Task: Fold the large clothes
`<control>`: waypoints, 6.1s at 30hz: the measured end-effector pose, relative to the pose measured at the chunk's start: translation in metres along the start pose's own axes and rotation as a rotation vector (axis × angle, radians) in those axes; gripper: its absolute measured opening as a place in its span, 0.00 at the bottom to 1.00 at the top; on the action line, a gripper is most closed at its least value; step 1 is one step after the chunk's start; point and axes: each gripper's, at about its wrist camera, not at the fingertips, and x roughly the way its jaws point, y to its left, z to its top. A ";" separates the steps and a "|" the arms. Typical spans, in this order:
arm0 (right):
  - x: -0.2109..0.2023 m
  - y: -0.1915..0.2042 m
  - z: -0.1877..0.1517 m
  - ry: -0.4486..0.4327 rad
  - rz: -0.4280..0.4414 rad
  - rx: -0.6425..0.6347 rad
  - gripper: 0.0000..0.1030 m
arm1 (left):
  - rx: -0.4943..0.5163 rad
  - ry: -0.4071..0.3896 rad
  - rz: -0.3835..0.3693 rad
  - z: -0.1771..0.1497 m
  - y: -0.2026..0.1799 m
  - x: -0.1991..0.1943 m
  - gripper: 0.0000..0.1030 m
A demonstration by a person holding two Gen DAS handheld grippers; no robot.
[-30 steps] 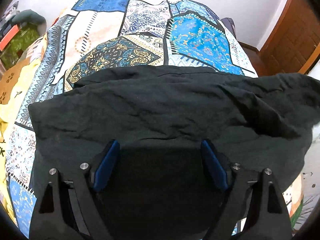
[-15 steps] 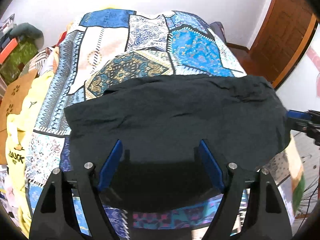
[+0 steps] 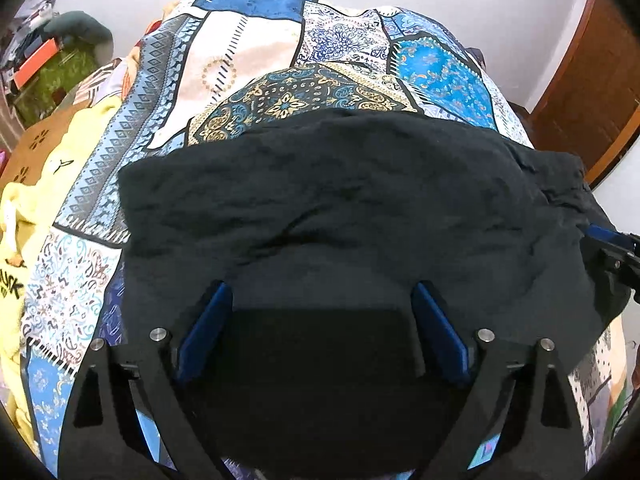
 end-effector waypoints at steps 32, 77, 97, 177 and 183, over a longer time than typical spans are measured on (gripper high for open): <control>-0.001 0.077 -0.041 0.009 -0.125 -0.237 0.69 | -0.805 0.082 -0.612 -0.099 0.113 0.001 0.85; 0.008 0.178 -0.023 0.129 0.219 -0.171 0.70 | -0.293 -0.445 0.045 -0.047 0.015 -0.206 0.32; -0.015 -0.008 -0.087 0.108 0.125 0.237 0.71 | 0.171 -0.426 0.091 -0.028 -0.129 -0.195 0.32; -0.047 -0.064 -0.105 0.088 0.070 0.099 0.78 | -0.025 -0.039 -0.152 -0.074 -0.049 -0.087 1.00; -0.071 -0.071 -0.093 0.019 0.096 0.110 0.78 | -0.049 -0.033 -0.183 -0.069 -0.044 -0.093 1.00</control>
